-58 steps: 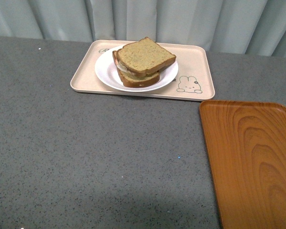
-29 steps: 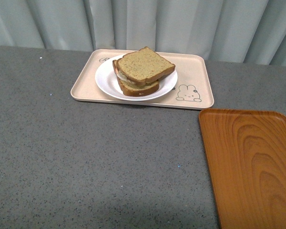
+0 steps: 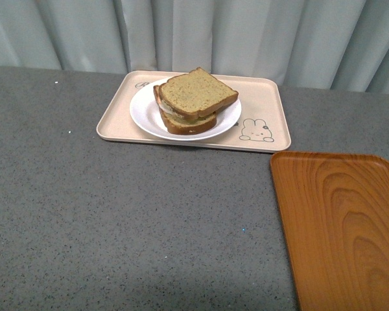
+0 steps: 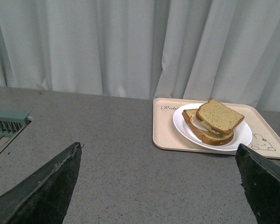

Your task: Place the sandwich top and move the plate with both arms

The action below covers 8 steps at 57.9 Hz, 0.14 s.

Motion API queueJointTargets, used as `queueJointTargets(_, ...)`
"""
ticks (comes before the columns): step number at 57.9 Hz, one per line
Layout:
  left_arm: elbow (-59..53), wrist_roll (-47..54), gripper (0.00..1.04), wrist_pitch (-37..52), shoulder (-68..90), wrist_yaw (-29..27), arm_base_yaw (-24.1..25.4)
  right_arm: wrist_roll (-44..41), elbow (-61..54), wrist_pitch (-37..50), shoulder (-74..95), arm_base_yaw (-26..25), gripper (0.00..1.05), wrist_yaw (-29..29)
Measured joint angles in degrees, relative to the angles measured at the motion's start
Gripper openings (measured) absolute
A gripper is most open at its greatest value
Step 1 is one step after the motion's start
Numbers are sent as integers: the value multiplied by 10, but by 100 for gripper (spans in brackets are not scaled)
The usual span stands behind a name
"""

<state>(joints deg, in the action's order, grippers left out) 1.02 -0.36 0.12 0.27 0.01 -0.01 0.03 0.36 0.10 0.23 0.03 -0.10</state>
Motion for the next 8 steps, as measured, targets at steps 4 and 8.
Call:
queueJointTargets(4,0,0,98,0,0,0,0,0,0,0,0,0,96,0)
queueJointTargets(8,0,0,98,0,0,0,0,0,0,0,0,0,96,0)
